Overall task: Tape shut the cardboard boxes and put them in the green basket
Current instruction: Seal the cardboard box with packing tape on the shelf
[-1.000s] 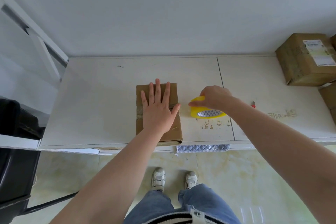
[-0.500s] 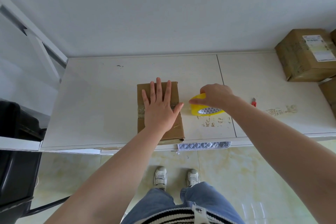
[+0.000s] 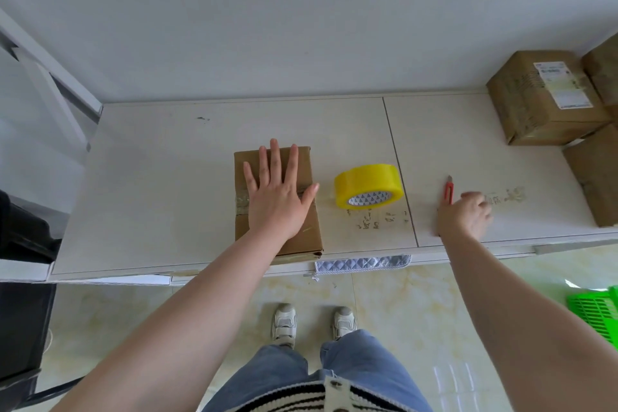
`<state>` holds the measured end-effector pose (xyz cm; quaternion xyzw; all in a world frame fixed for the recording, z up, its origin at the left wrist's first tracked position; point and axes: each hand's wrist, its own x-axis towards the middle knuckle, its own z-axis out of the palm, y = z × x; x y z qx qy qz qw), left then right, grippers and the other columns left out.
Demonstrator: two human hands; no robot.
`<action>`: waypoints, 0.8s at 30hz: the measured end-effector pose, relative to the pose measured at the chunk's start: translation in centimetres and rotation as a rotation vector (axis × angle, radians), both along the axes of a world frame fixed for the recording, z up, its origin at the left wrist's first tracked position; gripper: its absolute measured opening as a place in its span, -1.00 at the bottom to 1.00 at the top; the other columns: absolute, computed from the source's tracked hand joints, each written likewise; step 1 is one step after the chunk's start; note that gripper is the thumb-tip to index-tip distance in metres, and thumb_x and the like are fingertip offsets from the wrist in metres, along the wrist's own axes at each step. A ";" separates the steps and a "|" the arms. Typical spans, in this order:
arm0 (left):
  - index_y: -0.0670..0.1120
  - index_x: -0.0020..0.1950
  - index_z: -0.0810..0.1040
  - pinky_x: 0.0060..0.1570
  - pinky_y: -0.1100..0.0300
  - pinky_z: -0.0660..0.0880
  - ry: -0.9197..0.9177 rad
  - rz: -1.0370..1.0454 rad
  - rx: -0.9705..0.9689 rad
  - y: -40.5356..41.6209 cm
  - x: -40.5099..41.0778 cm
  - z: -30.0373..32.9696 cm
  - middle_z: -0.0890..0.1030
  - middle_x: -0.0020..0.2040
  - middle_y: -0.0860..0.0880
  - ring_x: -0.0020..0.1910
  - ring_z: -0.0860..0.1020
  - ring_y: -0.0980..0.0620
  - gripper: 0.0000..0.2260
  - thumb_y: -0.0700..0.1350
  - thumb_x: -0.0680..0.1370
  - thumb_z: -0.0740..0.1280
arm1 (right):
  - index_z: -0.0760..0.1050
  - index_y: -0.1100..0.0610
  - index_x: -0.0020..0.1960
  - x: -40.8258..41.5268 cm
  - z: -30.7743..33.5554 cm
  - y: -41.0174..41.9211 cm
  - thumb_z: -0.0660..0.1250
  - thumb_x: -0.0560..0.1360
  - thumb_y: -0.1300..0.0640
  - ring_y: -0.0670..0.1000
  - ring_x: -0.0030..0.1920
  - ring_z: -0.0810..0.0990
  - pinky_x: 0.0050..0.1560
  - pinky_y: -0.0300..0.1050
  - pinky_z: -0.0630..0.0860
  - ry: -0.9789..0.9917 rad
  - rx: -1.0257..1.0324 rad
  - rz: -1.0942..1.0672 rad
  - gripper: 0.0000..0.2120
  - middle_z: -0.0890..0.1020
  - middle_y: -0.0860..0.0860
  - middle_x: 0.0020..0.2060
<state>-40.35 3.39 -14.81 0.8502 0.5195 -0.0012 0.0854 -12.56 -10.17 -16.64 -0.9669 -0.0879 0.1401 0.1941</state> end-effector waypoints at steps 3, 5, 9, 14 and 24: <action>0.06 0.57 -0.35 0.47 -0.20 -0.31 0.009 -0.001 0.008 0.0 0.0 0.0 -0.35 0.57 -0.12 0.56 -0.31 -0.13 -0.31 0.35 0.54 -0.24 | 0.30 0.30 0.33 0.1 -1.3 -0.6 0.21 0.54 0.35 0.28 0.32 0.34 0.31 0.08 0.28 0.046 0.028 0.051 -0.64 0.37 0.31 0.32; 0.06 0.57 -0.36 0.47 -0.20 -0.31 0.014 0.000 0.005 0.0 0.1 0.1 -0.35 0.57 -0.12 0.56 -0.32 -0.13 -0.31 0.35 0.53 -0.25 | 0.30 0.32 0.32 0.4 -1.6 -0.7 0.22 0.53 0.38 0.29 0.31 0.36 0.33 0.12 0.32 0.058 0.044 0.054 -0.63 0.40 0.33 0.30; 0.06 0.56 -0.37 0.48 -0.21 -0.29 0.013 0.001 -0.003 0.0 0.1 0.3 -0.36 0.57 -0.12 0.55 -0.32 -0.13 -0.31 0.35 0.54 -0.25 | 0.43 0.31 0.27 1.1 -0.4 0.0 0.25 0.51 0.40 0.29 0.13 0.56 0.16 0.19 0.53 0.139 0.086 0.023 -0.67 0.57 0.30 0.16; 0.04 0.58 -0.33 0.48 -0.22 -0.27 0.017 -0.004 0.007 -0.2 0.1 0.4 -0.33 0.58 -0.13 0.56 -0.30 -0.15 -0.31 0.33 0.54 -0.25 | 0.54 0.16 0.17 -2.1 6.8 5.3 0.32 0.53 0.23 0.01 -0.24 0.59 -0.16 -0.16 0.55 0.106 0.567 0.122 -0.78 0.64 0.01 -0.15; 0.04 0.59 -0.30 0.48 -0.21 -0.29 -0.038 -0.010 -0.038 0.0 -0.1 0.8 -0.32 0.58 -0.12 0.56 -0.31 -0.14 -0.32 0.29 0.60 -0.07 | 0.59 0.20 -0.24 -10.2 10.4 9.0 0.41 0.50 0.08 0.03 -0.33 0.44 -0.21 -0.12 0.39 0.462 0.188 0.780 -0.78 0.53 0.09 -0.35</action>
